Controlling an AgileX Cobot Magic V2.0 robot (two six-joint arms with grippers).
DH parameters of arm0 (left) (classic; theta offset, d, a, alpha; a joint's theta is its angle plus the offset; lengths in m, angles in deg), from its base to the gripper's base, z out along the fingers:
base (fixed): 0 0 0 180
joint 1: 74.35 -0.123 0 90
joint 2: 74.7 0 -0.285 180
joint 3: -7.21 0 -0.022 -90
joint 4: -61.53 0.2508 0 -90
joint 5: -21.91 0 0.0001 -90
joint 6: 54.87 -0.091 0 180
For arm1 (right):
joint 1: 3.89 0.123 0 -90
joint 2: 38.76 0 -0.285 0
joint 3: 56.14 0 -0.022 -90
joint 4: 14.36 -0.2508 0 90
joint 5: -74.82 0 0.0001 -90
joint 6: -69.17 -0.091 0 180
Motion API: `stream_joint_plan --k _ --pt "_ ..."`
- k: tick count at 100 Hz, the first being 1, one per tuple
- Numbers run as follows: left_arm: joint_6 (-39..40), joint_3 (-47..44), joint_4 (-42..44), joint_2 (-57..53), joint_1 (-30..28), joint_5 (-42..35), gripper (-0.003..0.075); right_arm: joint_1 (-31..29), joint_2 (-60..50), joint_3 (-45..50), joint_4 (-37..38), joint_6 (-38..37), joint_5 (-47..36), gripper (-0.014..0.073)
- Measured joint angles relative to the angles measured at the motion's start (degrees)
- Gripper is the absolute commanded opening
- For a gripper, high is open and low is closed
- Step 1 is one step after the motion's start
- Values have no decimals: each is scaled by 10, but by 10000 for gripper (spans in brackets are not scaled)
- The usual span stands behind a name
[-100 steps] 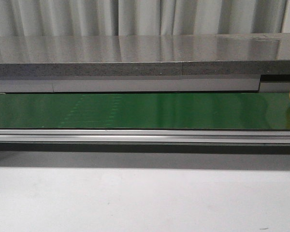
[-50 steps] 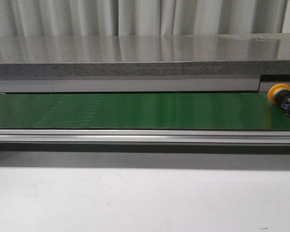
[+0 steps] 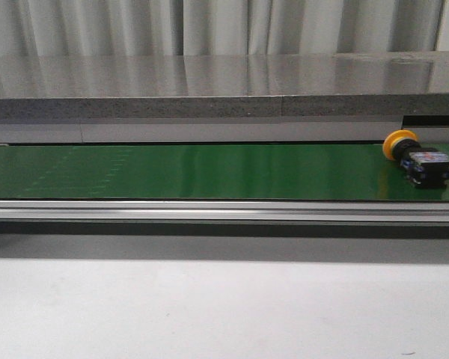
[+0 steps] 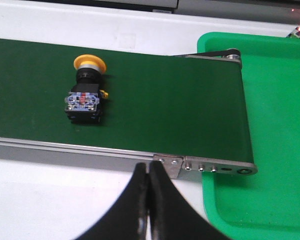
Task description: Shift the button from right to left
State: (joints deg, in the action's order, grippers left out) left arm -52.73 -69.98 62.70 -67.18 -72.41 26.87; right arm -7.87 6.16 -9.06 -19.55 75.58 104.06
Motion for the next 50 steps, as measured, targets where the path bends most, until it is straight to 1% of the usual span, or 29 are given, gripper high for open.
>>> stream_joint_plan --k 11,28,50 --pt "0 0 0 0 0 0 -20 0 -56 34 -2 0 -17 -67" --pt "0 0 0 0 0 0 -20 0 -138 78 -2 0 -21 -67" --pt "0 0 0 0 0 0 -20 0 -228 114 -4 0 -25 -67"
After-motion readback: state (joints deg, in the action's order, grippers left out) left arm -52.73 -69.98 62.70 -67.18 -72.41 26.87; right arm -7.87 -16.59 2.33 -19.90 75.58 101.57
